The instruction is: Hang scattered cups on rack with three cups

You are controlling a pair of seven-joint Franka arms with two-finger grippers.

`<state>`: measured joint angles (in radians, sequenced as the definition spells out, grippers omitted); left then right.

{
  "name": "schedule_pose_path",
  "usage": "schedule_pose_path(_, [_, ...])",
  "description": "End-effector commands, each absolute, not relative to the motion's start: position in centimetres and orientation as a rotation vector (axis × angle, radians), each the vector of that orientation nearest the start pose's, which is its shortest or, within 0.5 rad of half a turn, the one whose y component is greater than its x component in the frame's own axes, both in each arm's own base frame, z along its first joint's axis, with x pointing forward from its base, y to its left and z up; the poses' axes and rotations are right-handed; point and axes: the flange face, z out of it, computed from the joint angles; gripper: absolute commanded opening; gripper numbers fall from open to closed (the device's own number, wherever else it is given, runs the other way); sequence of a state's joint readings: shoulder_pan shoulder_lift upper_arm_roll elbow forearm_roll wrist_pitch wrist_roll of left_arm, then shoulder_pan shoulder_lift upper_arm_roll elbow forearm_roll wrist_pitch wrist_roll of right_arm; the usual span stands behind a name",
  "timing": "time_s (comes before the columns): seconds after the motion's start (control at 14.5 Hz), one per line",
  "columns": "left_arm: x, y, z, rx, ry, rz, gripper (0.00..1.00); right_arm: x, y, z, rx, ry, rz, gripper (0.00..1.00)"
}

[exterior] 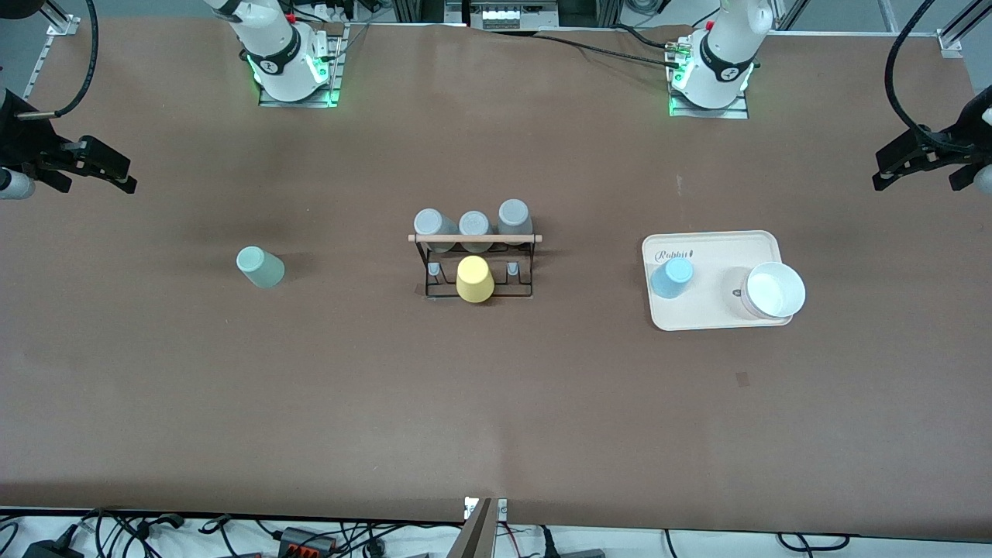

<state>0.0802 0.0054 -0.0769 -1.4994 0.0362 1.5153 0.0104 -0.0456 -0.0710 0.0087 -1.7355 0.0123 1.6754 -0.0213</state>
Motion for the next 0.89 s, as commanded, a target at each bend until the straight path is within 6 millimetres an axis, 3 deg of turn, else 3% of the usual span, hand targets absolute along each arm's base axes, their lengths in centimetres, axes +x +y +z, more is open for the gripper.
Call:
schedule_pose_path(0.0, [54.7,0.8,65.5,-3.115,0.023,-0.014,1.00,53.0,-1.8,59.8,-3.133,-0.006,-0.017,1.00])
schedule_pose_path(0.21, [54.8,0.8,65.6,-3.117,0.026,-0.018,1.00,53.2,-1.8,59.5,-3.133,-0.005,-0.015,1.00])
schedule_pose_path(0.34, [55.6,0.7,64.3,-3.120,0.017,0.014,1.00,53.3,-1.8,59.5,-3.133,-0.005,-0.022,1.00])
schedule_pose_path(0.48, [56.8,-0.3,61.6,-3.123,-0.013,0.095,1.00,53.4,-1.7,59.2,-3.133,-0.008,-0.008,1.00])
schedule_pose_path(0.83, [59.5,-5.7,53.6,-3.136,-0.053,0.277,1.00,53.8,-1.9,58.9,-3.132,-0.001,0.004,1.00])
